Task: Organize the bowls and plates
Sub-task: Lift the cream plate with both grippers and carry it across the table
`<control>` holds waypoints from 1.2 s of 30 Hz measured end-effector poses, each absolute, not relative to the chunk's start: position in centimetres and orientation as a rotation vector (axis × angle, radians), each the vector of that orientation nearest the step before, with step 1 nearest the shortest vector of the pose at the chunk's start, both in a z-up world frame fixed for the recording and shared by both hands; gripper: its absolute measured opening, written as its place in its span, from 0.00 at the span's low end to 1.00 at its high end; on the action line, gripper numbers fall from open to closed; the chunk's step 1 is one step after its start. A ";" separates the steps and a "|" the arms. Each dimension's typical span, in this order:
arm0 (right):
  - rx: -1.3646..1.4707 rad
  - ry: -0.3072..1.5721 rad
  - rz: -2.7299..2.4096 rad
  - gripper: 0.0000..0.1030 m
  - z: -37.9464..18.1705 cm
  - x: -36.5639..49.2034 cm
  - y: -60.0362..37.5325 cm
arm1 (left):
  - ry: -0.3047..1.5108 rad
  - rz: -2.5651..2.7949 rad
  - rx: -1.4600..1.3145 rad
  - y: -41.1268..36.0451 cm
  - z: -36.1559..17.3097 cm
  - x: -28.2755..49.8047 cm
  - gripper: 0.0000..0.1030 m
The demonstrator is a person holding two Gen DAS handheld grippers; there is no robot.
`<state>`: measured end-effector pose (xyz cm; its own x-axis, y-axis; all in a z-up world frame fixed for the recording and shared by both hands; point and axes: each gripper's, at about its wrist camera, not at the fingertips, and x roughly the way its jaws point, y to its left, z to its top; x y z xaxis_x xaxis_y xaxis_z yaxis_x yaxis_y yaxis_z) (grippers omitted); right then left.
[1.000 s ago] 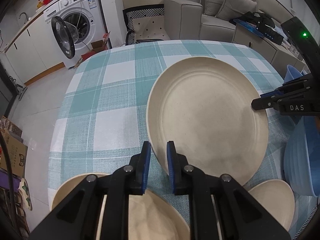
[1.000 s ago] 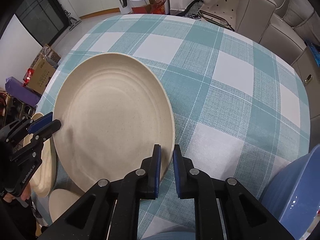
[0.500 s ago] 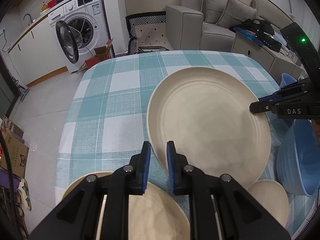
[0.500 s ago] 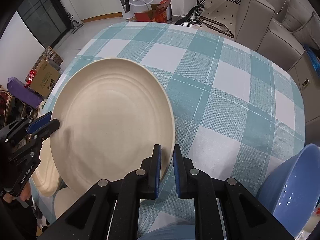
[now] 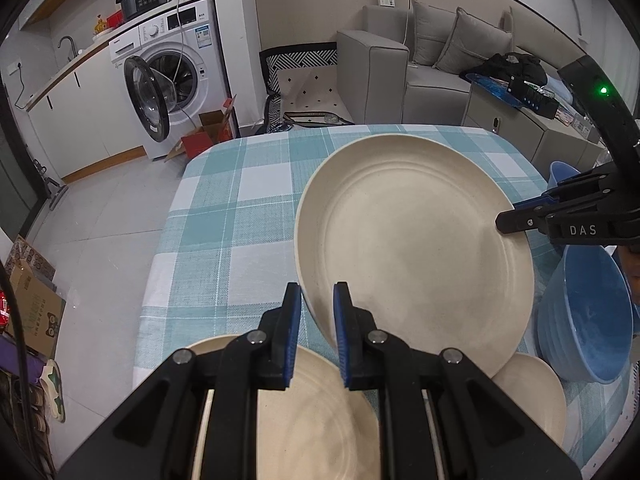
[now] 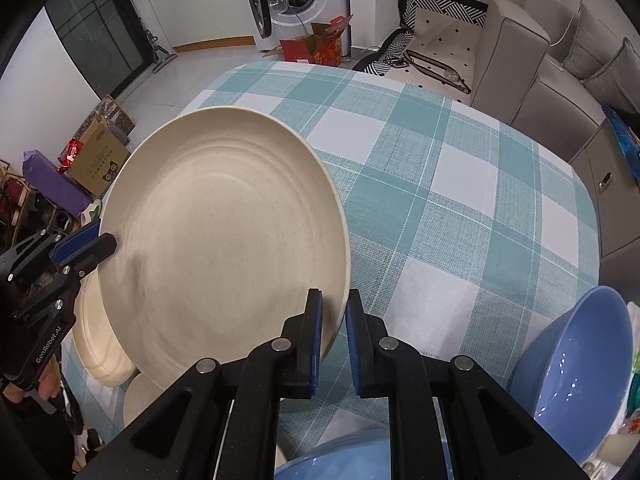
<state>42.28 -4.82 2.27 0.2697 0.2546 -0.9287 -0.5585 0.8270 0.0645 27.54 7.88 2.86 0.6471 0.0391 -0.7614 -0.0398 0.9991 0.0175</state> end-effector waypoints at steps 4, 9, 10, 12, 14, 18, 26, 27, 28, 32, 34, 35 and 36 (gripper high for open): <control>-0.301 1.167 0.556 0.12 2.6 41.6 -4.8 | 0.859 0.053 0.002 7.7 3.2 26.9 0.14; -0.302 1.151 0.572 0.12 3.2 40.5 -4.6 | 0.852 0.062 -0.004 8.0 3.4 26.1 0.14; -0.304 1.148 0.576 0.12 3.3 40.3 -4.6 | 0.852 0.066 -0.005 8.0 3.4 25.9 0.14; -0.309 1.141 0.579 0.12 3.6 39.8 -4.6 | 0.851 0.067 -0.006 7.9 3.5 25.4 0.14; -0.311 1.133 0.581 0.12 3.8 39.3 -4.6 | 0.846 0.068 -0.005 7.9 3.6 24.9 0.14; -0.314 1.118 0.584 0.12 4.3 38.4 -4.7 | 0.833 0.067 -0.002 7.6 3.9 23.9 0.14; -0.302 1.094 0.584 0.12 4.7 36.7 -5.2 | 0.797 0.068 0.014 7.4 5.1 22.2 0.14; -0.304 1.092 0.587 0.12 4.7 36.5 -5.3 | 0.795 0.069 0.017 7.3 5.1 22.0 0.14; -0.302 1.090 0.590 0.12 4.8 36.3 -5.3 | 0.794 0.067 0.018 7.3 5.0 21.9 0.14; -0.310 1.078 0.596 0.12 4.8 35.5 -5.4 | 0.799 0.067 0.012 7.4 4.7 21.4 0.14; -0.328 1.073 0.599 0.12 4.7 35.0 -5.2 | 0.801 0.071 0.013 7.4 4.5 21.1 0.14; -0.334 1.070 0.602 0.12 4.7 34.8 -5.1 | 0.802 0.074 0.011 7.5 4.4 21.0 0.14; -0.339 1.069 0.606 0.12 4.6 34.6 -5.0 | 0.804 0.076 0.006 7.6 4.4 20.9 0.14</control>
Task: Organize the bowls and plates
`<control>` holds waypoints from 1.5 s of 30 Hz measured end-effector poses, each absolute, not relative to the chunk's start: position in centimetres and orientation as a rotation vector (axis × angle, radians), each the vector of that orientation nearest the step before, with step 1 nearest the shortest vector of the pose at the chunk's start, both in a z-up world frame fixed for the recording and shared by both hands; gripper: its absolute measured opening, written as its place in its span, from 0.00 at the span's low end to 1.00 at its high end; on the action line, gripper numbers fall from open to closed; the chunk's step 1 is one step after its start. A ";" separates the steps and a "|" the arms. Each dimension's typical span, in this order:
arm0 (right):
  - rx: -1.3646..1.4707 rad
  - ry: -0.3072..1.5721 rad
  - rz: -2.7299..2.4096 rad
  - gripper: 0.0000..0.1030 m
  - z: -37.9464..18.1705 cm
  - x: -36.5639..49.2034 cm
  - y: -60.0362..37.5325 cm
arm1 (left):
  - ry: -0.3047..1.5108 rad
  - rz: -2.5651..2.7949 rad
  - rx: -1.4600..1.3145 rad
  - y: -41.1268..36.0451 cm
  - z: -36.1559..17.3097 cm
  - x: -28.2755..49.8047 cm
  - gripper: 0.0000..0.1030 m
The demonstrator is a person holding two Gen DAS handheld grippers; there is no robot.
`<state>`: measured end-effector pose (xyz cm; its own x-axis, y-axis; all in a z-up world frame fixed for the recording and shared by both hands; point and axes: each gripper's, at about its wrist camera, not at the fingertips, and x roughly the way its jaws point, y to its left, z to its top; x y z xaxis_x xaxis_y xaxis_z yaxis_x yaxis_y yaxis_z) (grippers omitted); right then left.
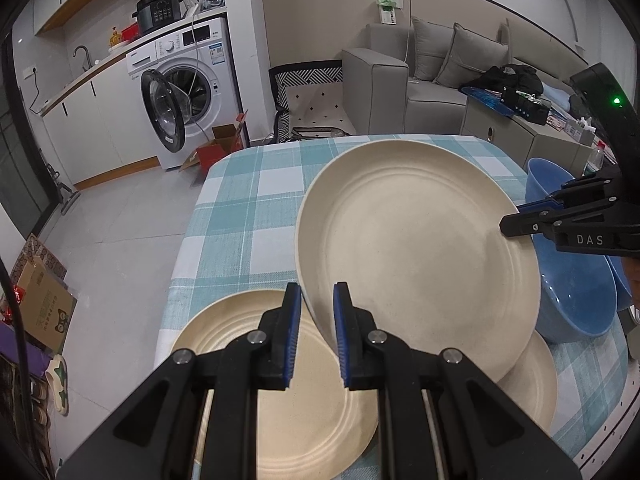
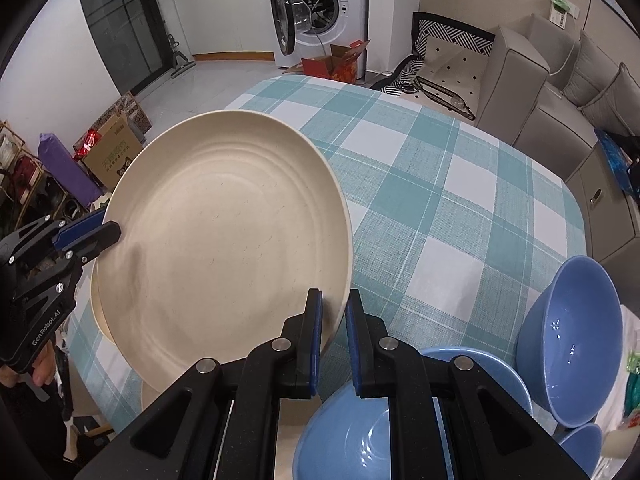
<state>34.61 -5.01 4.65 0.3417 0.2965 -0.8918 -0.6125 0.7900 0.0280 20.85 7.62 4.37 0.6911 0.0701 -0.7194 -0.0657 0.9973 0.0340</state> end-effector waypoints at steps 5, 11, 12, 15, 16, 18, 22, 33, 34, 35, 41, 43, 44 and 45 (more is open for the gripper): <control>-0.370 1.060 0.622 0.12 4.4 33.8 -4.6 | 0.807 0.087 0.000 7.7 4.1 20.1 0.14; -0.395 1.054 0.641 0.12 4.1 32.6 -4.2 | 0.813 0.096 0.002 7.9 3.8 19.4 0.14; -0.395 1.054 0.642 0.12 4.0 32.3 -4.2 | 0.814 0.098 0.003 8.0 3.8 19.4 0.14; -0.400 1.052 0.647 0.12 3.8 31.7 -4.3 | 0.816 0.097 0.010 7.9 3.7 19.2 0.14; -0.404 1.050 0.648 0.12 3.7 31.6 -4.4 | 0.817 0.096 0.012 7.8 3.6 19.1 0.14; -0.413 1.050 0.651 0.12 3.5 31.4 -4.4 | 0.817 0.092 0.013 7.6 3.7 18.9 0.14; -0.455 1.041 0.664 0.12 3.2 31.0 -4.3 | 0.814 0.096 0.014 7.3 3.6 18.1 0.14; -0.566 1.055 0.688 0.12 2.2 30.7 -3.7 | 0.837 0.085 0.012 6.4 2.6 16.5 0.14; -0.578 1.057 0.689 0.12 2.1 30.7 -3.6 | 0.841 0.083 0.015 6.3 2.5 16.3 0.14; -0.590 1.060 0.689 0.12 2.1 30.7 -3.6 | 0.844 0.080 0.013 6.3 2.3 16.2 0.14; -0.644 1.066 0.688 0.12 1.9 30.5 -3.3 | 0.858 0.069 -0.002 6.1 1.7 15.6 0.14; -0.661 1.069 0.689 0.12 1.8 30.4 -3.1 | 0.863 0.068 -0.005 6.1 1.6 15.4 0.14; -0.670 1.069 0.691 0.12 1.7 30.3 -3.0 | 0.865 0.069 -0.007 6.1 1.5 15.3 0.14; -0.679 1.070 0.692 0.12 1.7 30.3 -2.9 | 0.868 0.069 -0.008 6.2 1.4 15.2 0.14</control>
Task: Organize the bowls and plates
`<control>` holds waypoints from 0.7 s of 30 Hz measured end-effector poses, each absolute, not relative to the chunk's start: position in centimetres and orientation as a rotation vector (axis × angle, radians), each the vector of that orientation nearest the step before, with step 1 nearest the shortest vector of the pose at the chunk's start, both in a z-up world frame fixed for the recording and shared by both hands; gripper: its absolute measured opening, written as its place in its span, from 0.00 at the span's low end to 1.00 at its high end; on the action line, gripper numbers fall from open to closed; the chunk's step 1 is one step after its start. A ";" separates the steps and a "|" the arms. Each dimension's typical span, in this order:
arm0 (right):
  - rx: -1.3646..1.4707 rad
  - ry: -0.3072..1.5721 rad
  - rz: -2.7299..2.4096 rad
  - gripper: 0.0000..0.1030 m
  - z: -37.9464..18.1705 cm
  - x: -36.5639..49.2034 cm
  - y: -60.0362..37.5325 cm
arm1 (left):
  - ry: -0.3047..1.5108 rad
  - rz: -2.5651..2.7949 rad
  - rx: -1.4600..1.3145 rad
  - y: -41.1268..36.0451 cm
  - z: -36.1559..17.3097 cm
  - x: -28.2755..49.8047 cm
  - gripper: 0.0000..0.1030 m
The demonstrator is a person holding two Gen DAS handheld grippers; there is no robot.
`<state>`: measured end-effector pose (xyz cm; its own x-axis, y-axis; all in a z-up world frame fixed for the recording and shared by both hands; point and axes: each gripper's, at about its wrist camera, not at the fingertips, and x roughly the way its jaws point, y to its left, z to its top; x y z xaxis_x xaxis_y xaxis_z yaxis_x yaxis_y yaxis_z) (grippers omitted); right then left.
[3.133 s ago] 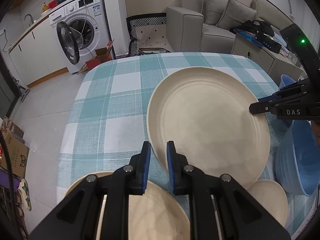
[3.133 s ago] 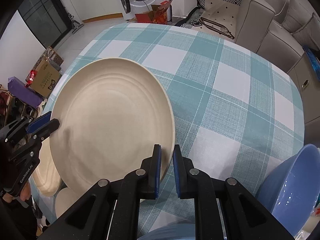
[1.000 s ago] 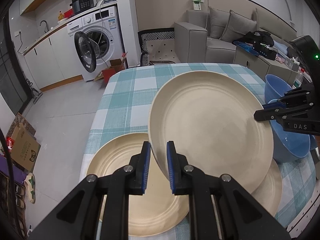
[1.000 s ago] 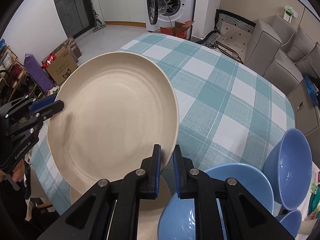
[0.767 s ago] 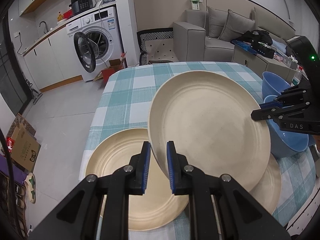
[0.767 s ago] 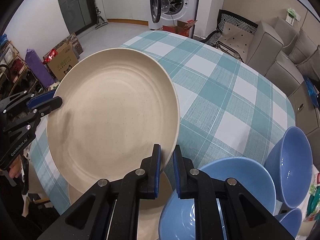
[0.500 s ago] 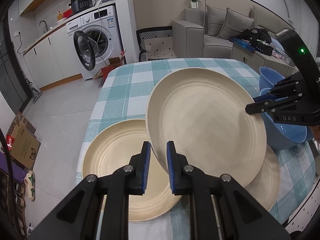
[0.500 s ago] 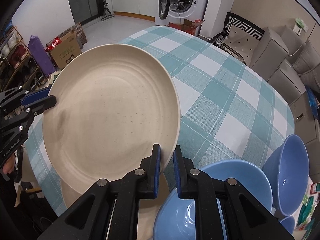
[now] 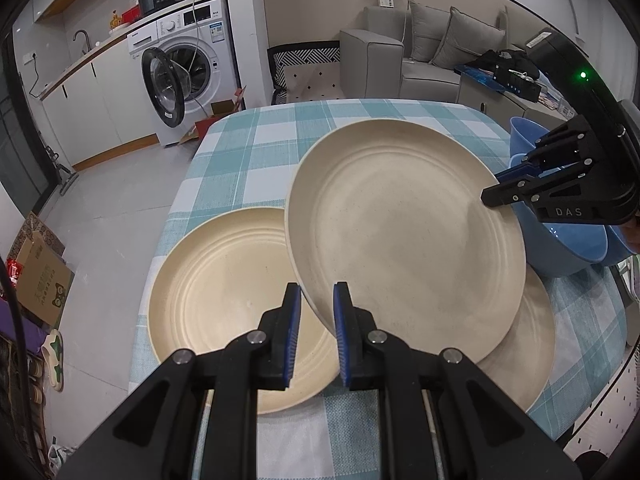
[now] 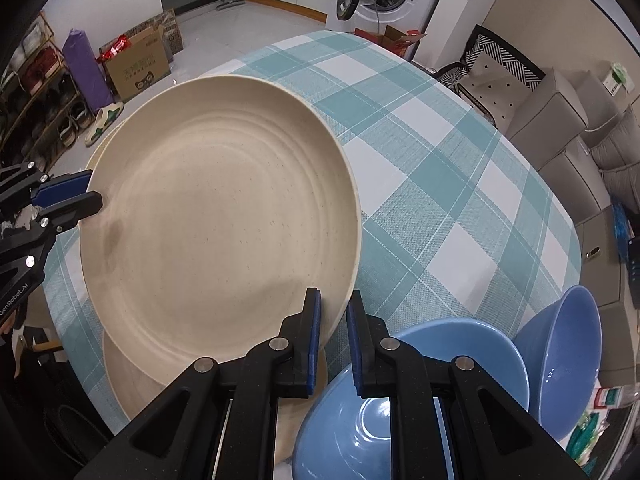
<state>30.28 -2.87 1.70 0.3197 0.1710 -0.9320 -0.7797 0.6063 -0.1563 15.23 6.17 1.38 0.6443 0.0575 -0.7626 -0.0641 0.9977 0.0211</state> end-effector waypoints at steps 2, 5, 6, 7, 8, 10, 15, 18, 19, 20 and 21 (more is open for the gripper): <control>-0.703 1.071 0.695 0.12 1.6 30.1 -2.6 | 0.874 0.069 -0.014 6.2 1.2 15.1 0.14; -0.741 1.077 0.698 0.13 1.4 29.8 -2.2 | 0.882 0.069 -0.019 6.2 1.0 14.7 0.14; -0.756 1.078 0.699 0.13 1.3 29.7 -2.1 | 0.883 0.069 -0.021 6.2 0.9 14.6 0.14; -0.768 1.080 0.700 0.13 1.2 29.6 -2.0 | 0.886 0.067 -0.022 6.1 0.8 14.5 0.14; -0.783 1.082 0.700 0.13 1.1 29.5 -1.9 | 0.888 0.066 -0.022 6.1 0.8 14.5 0.14; -0.811 1.087 0.703 0.13 0.9 29.4 -1.7 | 0.893 0.063 -0.022 6.0 0.5 14.3 0.14; -0.885 1.098 0.706 0.13 0.4 29.3 -1.2 | 0.911 0.053 -0.019 5.7 0.1 13.8 0.14; -0.924 1.105 0.710 0.14 0.1 29.2 -0.9 | 0.920 0.047 -0.013 5.6 -0.1 13.7 0.14; -0.934 1.107 0.711 0.14 0.1 29.2 -0.8 | 0.922 0.045 -0.012 5.5 -0.1 13.6 0.14; -0.945 1.110 0.713 0.14 0.0 29.1 -0.8 | 0.923 0.045 -0.010 5.5 -0.1 13.5 0.14; -0.957 1.114 0.715 0.14 -0.1 29.1 -0.7 | 0.925 0.043 -0.007 5.4 -0.1 13.5 0.14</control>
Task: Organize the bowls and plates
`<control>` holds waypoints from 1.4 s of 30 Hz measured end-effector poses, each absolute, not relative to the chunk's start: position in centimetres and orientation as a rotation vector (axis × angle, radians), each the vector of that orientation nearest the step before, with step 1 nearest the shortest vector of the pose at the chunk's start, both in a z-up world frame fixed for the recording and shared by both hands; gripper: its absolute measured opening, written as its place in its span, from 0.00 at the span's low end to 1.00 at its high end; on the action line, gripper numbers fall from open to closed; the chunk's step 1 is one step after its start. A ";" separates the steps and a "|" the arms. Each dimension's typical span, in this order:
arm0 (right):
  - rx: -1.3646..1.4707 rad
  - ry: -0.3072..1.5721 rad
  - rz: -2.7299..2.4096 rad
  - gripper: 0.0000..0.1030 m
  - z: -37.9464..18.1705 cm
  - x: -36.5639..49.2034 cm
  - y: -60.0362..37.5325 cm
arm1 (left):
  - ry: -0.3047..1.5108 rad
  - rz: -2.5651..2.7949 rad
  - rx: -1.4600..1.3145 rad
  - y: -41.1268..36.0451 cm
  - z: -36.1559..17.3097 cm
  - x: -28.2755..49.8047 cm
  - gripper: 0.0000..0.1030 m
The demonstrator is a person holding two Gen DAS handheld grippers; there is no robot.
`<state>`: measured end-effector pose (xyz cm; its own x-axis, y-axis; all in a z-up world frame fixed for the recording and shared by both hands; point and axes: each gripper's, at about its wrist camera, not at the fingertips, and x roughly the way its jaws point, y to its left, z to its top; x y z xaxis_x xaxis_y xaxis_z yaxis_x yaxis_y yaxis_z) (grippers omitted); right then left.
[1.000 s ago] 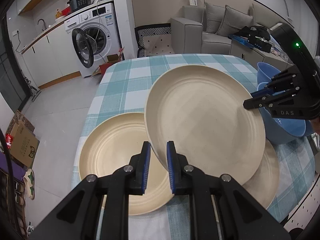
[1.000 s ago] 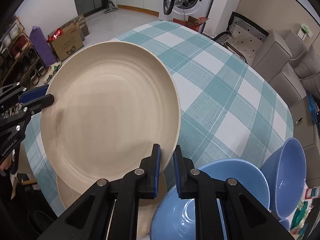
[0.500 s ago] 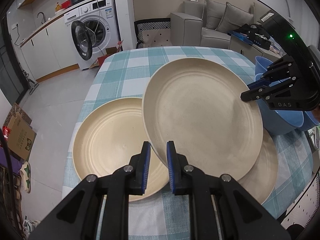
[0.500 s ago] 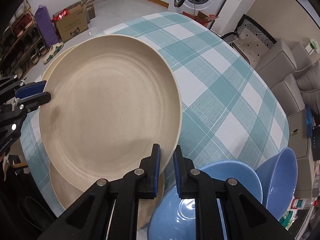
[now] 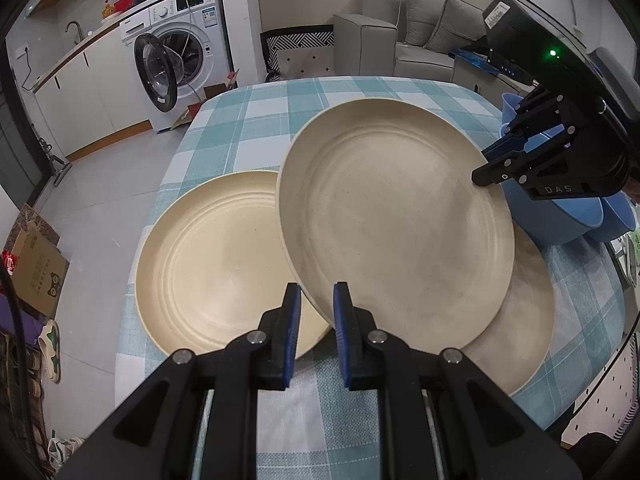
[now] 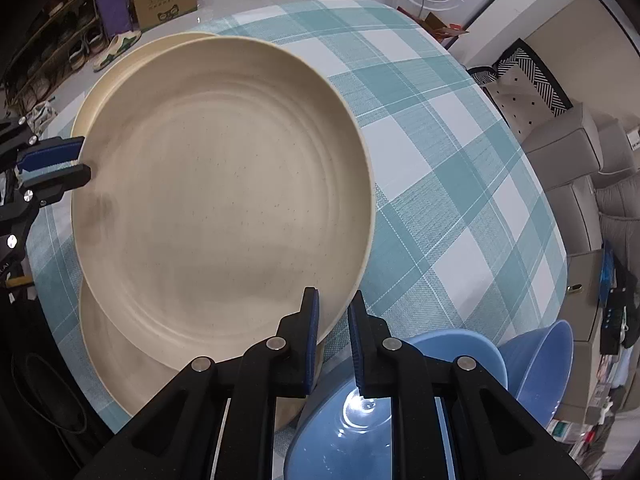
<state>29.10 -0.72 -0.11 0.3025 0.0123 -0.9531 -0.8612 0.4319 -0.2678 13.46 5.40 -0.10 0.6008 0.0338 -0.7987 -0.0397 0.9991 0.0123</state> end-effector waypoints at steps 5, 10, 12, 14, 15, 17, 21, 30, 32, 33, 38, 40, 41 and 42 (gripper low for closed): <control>-1.006 1.135 0.717 0.14 -0.8 29.0 -0.6 | 0.935 0.031 -0.001 5.2 -0.3 13.2 0.14; -0.985 1.143 0.724 0.14 -0.7 28.8 -0.7 | 0.934 0.034 -0.010 5.5 -0.2 13.4 0.14; -0.975 1.144 0.736 0.14 -0.6 28.5 -0.7 | 0.933 0.039 -0.014 5.7 -0.1 13.3 0.14; -0.967 1.143 0.744 0.14 -0.5 28.1 -0.8 | 0.931 0.044 -0.015 5.9 0.0 13.3 0.14; -0.961 1.142 0.750 0.15 -0.4 27.8 -0.9 | 0.931 0.047 -0.015 6.0 0.1 13.3 0.14; -0.952 1.144 0.759 0.15 -0.3 27.4 -1.1 | 0.932 0.048 -0.016 6.1 0.1 13.2 0.14; -0.944 1.143 0.760 0.15 -0.1 26.6 -1.6 | 0.935 0.045 -0.004 5.9 0.0 13.3 0.14; -0.924 1.138 0.753 0.15 0.7 24.5 -2.9 | 0.933 0.033 0.004 5.8 0.0 13.2 0.14; -0.913 1.142 0.753 0.15 0.6 24.0 -3.1 | 0.931 0.029 0.002 5.8 0.1 13.2 0.14; -0.910 1.143 0.753 0.15 0.6 23.8 -3.2 | 0.931 0.028 0.004 5.9 0.1 13.1 0.14; -0.883 1.153 0.750 0.15 0.5 22.7 -3.9 | 0.928 0.019 0.019 5.7 0.2 13.0 0.14; -0.863 1.160 0.745 0.15 0.5 22.3 -4.2 | 0.929 0.013 0.027 5.5 0.2 13.0 0.14; -0.848 1.164 0.742 0.15 0.5 22.2 -4.5 | 0.929 0.010 0.030 5.4 0.2 13.0 0.14; -0.834 1.169 0.737 0.15 0.5 22.0 -4.7 | 0.929 0.005 0.032 5.4 0.2 13.1 0.14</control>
<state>22.00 -4.74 0.46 0.2351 0.0658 -0.9697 -0.8469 0.5035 -0.1711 13.11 5.37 0.23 0.5983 0.0180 -0.8011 0.0095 0.9995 0.0296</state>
